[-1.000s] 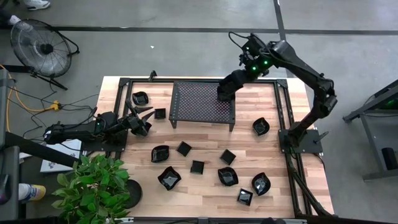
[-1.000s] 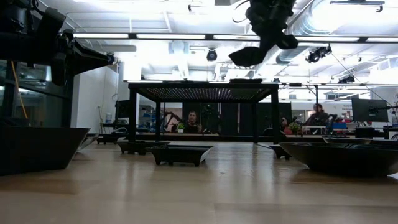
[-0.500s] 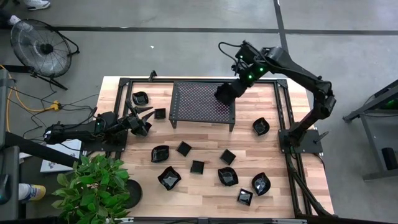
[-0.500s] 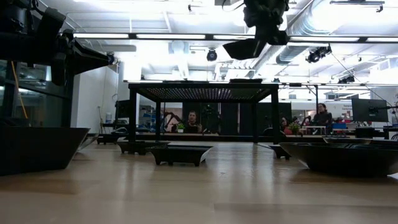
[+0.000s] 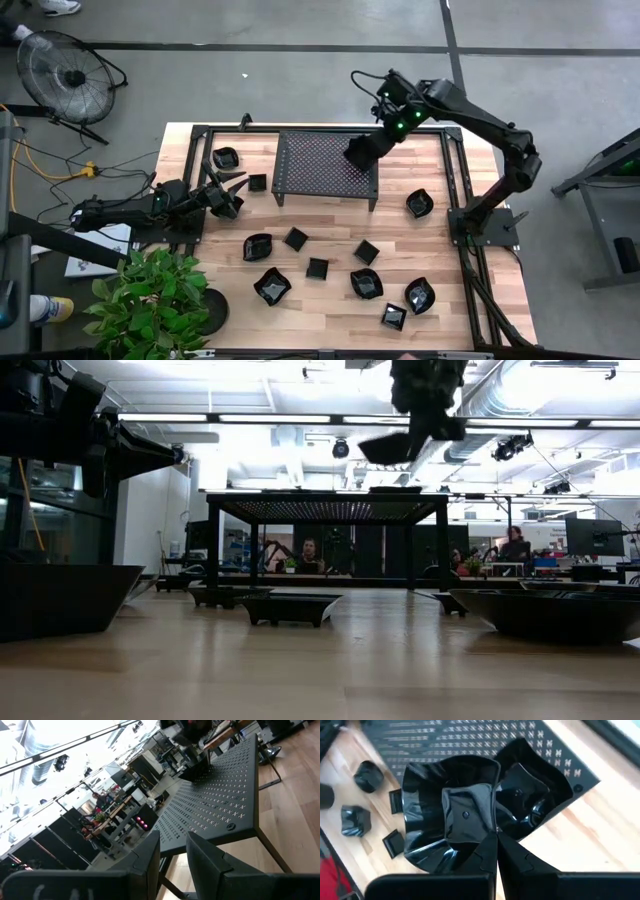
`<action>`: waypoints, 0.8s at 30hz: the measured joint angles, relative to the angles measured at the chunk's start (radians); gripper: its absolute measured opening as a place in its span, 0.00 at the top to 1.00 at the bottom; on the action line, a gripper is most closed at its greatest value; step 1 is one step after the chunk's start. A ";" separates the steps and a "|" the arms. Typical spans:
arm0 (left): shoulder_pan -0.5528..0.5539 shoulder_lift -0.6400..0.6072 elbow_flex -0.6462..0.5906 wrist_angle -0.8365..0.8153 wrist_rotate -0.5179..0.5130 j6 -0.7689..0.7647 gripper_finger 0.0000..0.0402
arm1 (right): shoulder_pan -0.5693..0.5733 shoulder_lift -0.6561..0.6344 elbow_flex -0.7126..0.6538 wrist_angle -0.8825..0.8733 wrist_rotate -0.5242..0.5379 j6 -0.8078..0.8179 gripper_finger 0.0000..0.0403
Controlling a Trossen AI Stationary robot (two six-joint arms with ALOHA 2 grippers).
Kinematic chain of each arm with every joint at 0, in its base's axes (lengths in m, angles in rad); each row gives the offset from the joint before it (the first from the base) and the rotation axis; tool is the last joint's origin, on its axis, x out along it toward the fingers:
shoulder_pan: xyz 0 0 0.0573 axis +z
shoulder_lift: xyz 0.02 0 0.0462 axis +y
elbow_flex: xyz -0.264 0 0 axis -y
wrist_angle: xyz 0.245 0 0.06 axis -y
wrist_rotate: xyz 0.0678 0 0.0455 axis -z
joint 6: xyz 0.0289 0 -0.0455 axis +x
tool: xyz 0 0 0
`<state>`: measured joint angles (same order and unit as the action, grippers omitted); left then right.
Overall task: Pick & Place Mini shaped plates
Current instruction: Stack the right distorted square plate on the distorted square plates on the shelf
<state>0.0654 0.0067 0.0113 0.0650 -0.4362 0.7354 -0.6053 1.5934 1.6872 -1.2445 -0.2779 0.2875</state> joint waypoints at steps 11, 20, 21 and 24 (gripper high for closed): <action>0.000 0.000 0.000 0.000 0.000 0.000 0.77 | -0.096 -0.122 -0.252 0.277 -0.070 0.179 1.00; 0.000 0.000 0.000 0.000 0.000 0.000 0.77 | -0.108 -0.184 -0.355 0.389 -0.073 0.314 1.00; 0.000 0.000 0.000 0.000 0.000 0.000 0.77 | -0.108 -0.184 -0.356 0.390 -0.073 0.322 1.00; 0.000 0.000 0.000 0.000 0.000 0.000 0.77 | -0.108 -0.180 -0.358 0.387 -0.063 0.334 1.00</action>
<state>0.0652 0.0065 0.0113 0.0650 -0.4366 0.7357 -0.7132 1.4133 1.3296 -0.8576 -0.3405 0.6217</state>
